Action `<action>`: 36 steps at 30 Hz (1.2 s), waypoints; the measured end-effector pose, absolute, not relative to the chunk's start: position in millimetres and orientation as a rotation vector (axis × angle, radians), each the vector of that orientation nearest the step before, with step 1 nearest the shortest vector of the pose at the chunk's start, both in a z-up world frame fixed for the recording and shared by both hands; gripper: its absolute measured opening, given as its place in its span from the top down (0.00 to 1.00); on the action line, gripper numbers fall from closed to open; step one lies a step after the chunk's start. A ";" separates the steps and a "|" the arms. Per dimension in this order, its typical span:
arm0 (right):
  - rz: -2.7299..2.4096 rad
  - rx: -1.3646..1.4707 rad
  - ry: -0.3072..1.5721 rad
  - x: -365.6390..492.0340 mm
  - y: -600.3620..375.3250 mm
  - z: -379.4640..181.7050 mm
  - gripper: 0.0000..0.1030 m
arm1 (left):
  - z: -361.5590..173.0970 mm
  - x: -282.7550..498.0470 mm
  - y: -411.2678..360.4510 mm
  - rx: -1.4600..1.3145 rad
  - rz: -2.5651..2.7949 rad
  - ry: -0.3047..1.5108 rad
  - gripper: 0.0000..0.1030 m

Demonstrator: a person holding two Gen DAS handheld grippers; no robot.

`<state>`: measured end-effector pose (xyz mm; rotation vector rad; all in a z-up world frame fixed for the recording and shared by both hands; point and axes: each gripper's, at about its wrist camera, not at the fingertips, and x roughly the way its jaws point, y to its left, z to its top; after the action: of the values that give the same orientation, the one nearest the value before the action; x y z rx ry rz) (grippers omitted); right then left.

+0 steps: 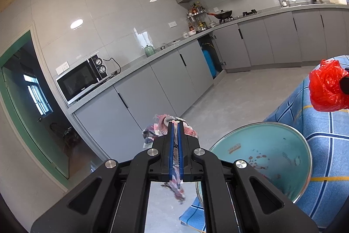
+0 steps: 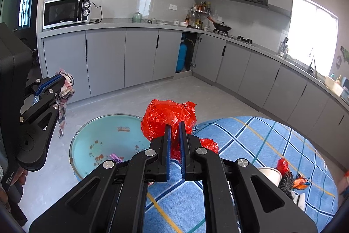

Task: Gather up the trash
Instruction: 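Carry the patterned cloth and red bag over the light-blue bin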

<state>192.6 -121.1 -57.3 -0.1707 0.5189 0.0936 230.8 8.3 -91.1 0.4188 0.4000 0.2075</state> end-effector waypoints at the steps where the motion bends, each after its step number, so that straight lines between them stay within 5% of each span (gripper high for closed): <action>1: 0.095 -0.170 0.520 193.1 -121.2 -57.5 0.93 | -92.2 230.7 7.5 0.430 0.217 0.395 0.96; 36: 0.078 -0.242 0.553 224.9 -97.1 -85.0 0.93 | -111.4 242.7 9.1 0.464 0.261 0.421 0.96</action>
<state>224.9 -97.1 -85.0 -0.2418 0.5530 0.0780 242.7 9.1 -111.4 0.4639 0.4211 0.2609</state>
